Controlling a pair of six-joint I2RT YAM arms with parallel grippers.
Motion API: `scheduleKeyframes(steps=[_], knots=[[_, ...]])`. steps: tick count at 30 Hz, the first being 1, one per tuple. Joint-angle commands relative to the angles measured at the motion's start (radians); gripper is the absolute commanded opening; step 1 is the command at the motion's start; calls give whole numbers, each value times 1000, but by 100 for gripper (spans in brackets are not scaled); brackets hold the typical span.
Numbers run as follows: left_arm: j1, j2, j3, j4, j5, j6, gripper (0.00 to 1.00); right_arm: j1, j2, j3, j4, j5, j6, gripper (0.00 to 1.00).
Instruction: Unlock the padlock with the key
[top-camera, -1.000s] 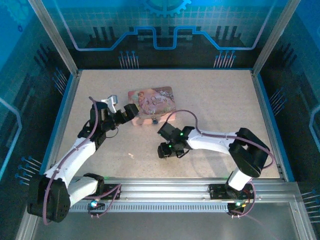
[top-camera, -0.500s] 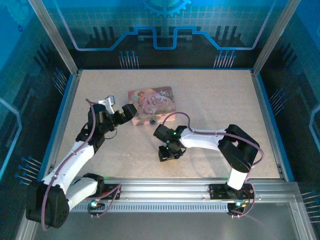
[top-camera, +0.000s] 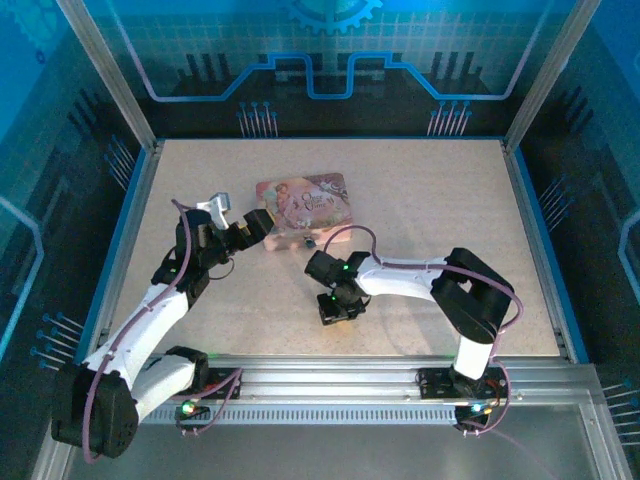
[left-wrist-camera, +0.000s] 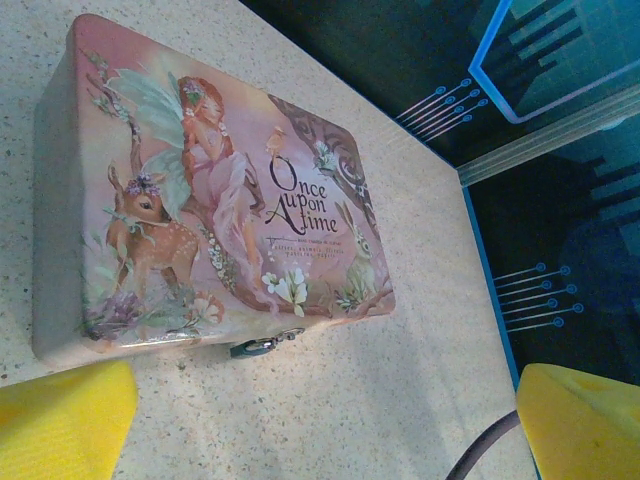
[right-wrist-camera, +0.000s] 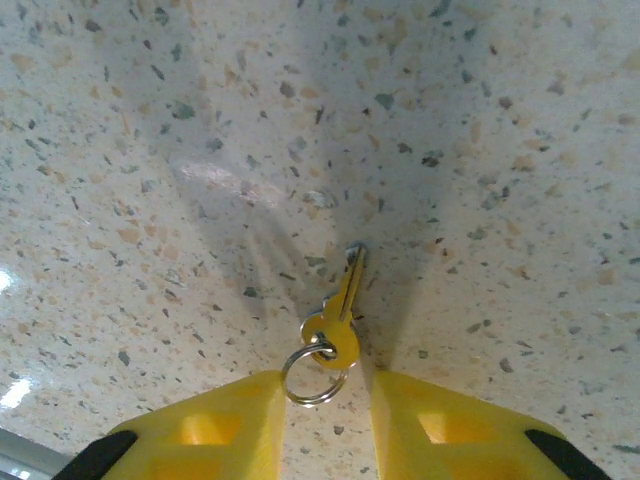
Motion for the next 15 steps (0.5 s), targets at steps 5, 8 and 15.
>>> scheduleKeyframes(steps=[5,8,15], knots=[[-6,-27,-15,13,2,-9,99,11,24,38,-43,42,-16,25],[-6,-27,-14,12,2,-8,99,6,20,31,-40,60,-17,21],[-5,-27,-10,3,10,3,99,-3,1,15,-33,101,-28,8]])
